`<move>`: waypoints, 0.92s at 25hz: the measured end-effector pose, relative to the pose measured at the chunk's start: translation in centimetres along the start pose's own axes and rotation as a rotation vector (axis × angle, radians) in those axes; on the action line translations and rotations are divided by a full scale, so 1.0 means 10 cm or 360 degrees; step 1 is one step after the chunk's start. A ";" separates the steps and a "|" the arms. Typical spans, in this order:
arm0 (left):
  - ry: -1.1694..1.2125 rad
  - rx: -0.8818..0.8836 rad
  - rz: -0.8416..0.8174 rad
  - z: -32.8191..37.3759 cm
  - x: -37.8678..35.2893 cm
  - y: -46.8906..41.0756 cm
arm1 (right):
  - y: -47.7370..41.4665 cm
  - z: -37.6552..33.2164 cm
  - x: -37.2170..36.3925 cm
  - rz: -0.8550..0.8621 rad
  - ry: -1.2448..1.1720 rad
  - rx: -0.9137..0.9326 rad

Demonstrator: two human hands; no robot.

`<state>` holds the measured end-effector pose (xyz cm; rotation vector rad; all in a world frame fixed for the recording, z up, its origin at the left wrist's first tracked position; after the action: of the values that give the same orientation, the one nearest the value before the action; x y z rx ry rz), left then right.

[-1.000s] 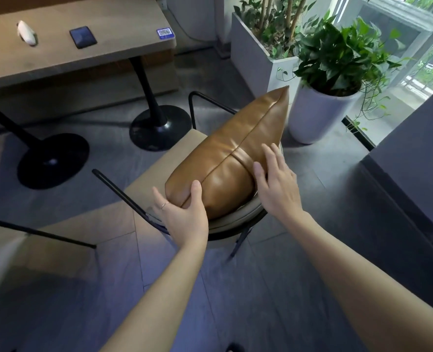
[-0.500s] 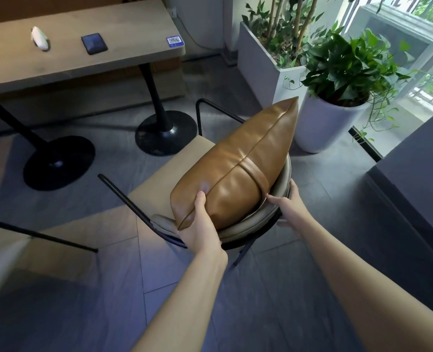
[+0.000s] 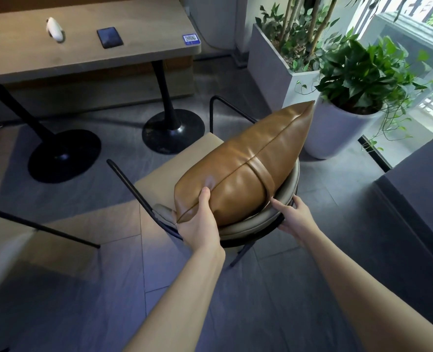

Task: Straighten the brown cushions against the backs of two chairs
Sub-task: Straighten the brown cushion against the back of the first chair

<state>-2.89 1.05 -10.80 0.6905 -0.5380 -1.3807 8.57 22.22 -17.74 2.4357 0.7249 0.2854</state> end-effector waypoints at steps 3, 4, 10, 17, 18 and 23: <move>-0.0064 -0.0027 0.0014 0.15 0.05 -0.16 | -0.03 0.00 -0.17 -0.0001 0.0018 0.0007; -0.0085 -0.0053 0.0026 0.21 0.07 -0.21 | -0.04 -0.01 -0.23 -0.0008 0.0021 0.0014; -0.0188 -0.0118 0.0066 0.68 0.19 -0.57 | -0.11 -0.02 -0.73 -0.0033 -0.0014 0.0026; -0.0230 -0.0094 0.0025 1.30 0.27 -1.01 | -0.25 -0.10 -1.39 -0.0045 -0.0029 0.0070; -0.0230 -0.0110 0.0041 1.41 0.29 -1.09 | -0.28 -0.10 -1.50 -0.0052 -0.0032 0.0065; -0.0272 -0.0113 0.0044 1.66 0.27 -1.35 | -0.35 -0.14 -1.76 -0.0019 -0.0068 0.0101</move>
<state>-23.71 -4.41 -9.09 0.5086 -0.6278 -1.4338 -8.05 15.49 -19.31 2.4883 0.7401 0.2077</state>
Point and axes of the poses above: each hand's wrist, its own y-axis away from the middle knuckle, its own x-axis out of the back of the hand, z = x × y, the point moved 5 cm from there along -y, towards the middle knuckle, and after that the axes turned 4 degrees about -y, right-handed, at the moved point
